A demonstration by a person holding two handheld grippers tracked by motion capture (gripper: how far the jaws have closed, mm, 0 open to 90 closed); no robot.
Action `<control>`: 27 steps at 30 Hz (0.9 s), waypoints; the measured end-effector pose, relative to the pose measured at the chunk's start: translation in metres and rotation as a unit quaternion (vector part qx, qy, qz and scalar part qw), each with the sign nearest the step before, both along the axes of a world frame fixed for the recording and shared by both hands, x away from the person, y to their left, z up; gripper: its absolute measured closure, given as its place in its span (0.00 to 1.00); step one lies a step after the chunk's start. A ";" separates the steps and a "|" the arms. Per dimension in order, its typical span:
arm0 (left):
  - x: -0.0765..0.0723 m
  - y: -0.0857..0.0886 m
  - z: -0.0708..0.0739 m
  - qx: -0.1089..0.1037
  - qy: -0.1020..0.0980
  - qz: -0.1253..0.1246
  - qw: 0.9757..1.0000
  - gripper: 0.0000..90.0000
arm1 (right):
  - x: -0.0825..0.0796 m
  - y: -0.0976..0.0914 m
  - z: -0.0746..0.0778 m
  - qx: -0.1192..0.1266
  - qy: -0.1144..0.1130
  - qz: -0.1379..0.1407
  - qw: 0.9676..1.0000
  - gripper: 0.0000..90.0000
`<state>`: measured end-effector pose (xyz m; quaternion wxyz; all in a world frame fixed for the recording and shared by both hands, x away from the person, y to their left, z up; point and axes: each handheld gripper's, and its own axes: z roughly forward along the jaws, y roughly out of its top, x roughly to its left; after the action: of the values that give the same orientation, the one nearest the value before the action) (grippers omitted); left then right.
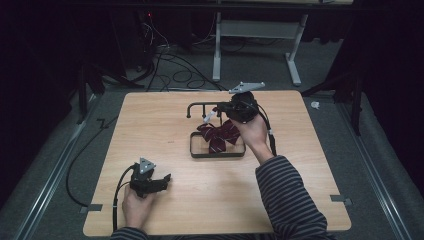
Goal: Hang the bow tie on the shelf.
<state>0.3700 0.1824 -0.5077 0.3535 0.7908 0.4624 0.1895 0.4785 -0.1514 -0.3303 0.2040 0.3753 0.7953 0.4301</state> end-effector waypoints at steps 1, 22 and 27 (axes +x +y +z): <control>0.000 0.000 0.000 0.000 0.000 0.000 1.000 0.24 | 0.000 -0.001 0.000 0.000 -0.001 0.000 1.000 0.95; 0.000 -0.001 0.000 0.002 -0.002 0.000 1.000 0.24 | -0.019 -0.032 0.006 0.035 -0.009 -0.013 0.999 0.88; 0.000 -0.001 0.000 0.002 -0.002 0.000 1.000 0.24 | -0.024 -0.039 0.006 0.040 -0.008 -0.012 0.999 0.86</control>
<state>0.3700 0.1816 -0.5080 0.3531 0.7911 0.4610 0.1920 0.4548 -0.1908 -0.3247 0.2001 0.3891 0.7717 0.4617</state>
